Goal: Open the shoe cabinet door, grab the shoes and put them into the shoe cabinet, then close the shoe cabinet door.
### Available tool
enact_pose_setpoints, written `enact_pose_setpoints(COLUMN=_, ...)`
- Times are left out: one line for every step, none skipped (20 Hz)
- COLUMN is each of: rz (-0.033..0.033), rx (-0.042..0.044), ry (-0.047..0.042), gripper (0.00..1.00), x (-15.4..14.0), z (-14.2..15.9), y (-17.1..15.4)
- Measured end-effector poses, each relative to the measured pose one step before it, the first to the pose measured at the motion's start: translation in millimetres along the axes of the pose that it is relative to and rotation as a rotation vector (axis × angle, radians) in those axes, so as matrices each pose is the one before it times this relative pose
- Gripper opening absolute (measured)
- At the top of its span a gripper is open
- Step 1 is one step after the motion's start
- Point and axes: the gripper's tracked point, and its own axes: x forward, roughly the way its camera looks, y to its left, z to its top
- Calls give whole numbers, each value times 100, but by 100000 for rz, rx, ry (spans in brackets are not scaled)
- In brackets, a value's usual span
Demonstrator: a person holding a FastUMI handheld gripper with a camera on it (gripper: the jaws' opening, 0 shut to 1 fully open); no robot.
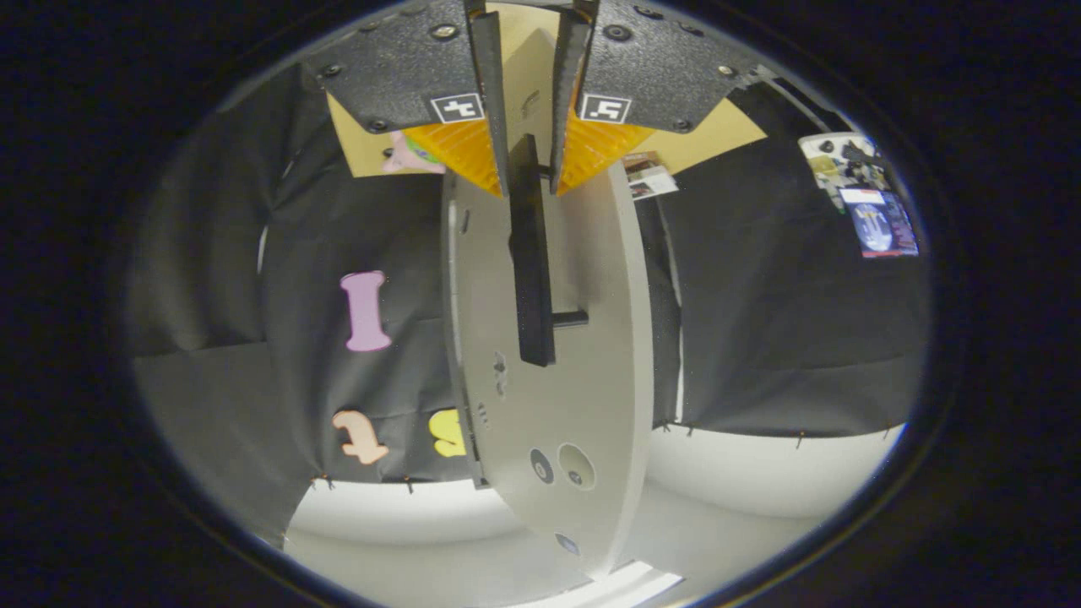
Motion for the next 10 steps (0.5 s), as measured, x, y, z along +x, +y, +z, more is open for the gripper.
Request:
enact_pose_setpoints(rz=-5293, rx=-1475, ry=-2647, gripper=28, x=-1085, z=-83, y=-542)
enact_pose_setpoints(rz=-8350, rx=-1214, ry=-3344, gripper=32, x=-1183, z=-146, y=-1661)
enact_pose_setpoints(rz=-6181, rx=-1174, ry=-4452, gripper=36, x=-826, z=544, y=-1301)
enact_pose_setpoints(rz=-510, rx=-137, ry=-3302, gripper=40, x=-794, z=569, y=-558)
enact_pose_setpoints(rz=327, rx=-374, ry=-1464, gripper=53, x=-681, z=-169, y=1)
enact_pose_setpoints(rz=-990, rx=-304, ry=-54, gripper=65, x=-295, z=-559, y=85)
enact_pose_setpoints(rz=-1145, rx=225, ry=-840, gripper=78, x=-446, z=-118, y=259)
enact_pose_setpoints(rz=-776, rx=398, ry=-1157, gripper=90, x=18, z=350, y=503)
enact_pose_setpoints(rz=-28, rx=33, ry=-1474, gripper=93, x=-241, z=20, y=755)
enact_pose_setpoints(rz=63, rx=-896, ry=-647, gripper=96, x=-111, z=-157, y=772)
